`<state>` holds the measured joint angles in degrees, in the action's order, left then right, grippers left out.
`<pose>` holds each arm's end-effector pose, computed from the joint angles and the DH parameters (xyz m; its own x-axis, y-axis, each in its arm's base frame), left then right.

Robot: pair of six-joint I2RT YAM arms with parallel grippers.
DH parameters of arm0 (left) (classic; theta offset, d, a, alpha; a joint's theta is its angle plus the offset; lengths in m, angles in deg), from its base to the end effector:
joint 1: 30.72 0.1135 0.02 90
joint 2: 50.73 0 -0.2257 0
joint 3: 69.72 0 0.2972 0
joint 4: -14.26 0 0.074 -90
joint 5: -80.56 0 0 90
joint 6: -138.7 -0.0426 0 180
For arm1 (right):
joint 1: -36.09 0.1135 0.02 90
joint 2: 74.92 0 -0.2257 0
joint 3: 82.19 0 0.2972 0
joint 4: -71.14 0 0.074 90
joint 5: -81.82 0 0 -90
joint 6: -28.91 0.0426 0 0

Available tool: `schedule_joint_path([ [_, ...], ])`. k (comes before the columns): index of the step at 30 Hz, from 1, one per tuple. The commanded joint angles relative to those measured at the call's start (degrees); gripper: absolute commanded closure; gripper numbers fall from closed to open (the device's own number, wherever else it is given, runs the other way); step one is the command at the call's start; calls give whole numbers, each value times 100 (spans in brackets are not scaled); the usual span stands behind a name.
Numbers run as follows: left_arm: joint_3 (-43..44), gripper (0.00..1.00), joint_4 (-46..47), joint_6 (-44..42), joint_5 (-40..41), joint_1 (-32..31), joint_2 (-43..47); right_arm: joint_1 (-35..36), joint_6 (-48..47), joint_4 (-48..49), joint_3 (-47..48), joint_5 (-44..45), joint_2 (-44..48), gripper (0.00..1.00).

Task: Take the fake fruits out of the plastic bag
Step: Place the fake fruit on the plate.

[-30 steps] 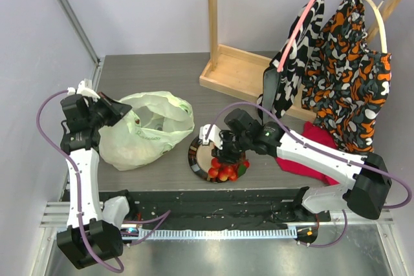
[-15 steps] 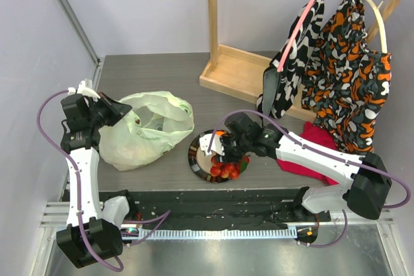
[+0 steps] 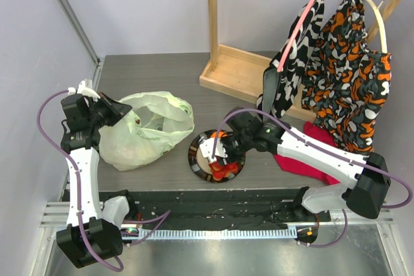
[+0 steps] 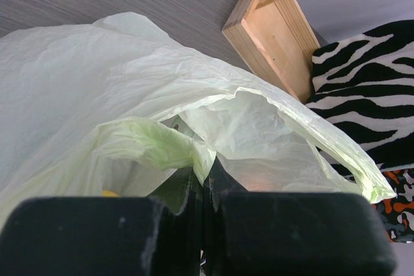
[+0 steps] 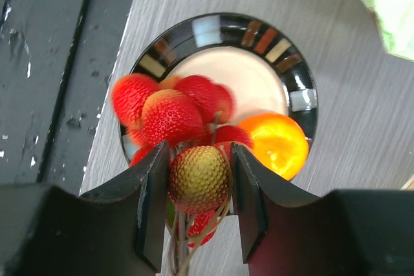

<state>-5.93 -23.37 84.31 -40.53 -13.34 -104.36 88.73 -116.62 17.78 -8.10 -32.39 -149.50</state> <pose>0.2707 0.0617 0.2967 -0.4636 -0.6676 -0.5826 -0.1088 0.6955 -0.7103 0.1826 0.2679 0.2374 0.4413 -0.6610 -0.6069 -0.8973 -0.3247 -0.2989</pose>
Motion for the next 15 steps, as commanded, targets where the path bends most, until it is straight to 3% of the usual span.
schedule_joint_path([
  [1, -37, 100, 216, 7, -55, 28, 71, -43, -695, -109, -99, -120, -12, 96],
  [15, -20, 100, 189, -11, -46, 28, 1, -131, -1294, 656, -838, 188, 252, 93],
])
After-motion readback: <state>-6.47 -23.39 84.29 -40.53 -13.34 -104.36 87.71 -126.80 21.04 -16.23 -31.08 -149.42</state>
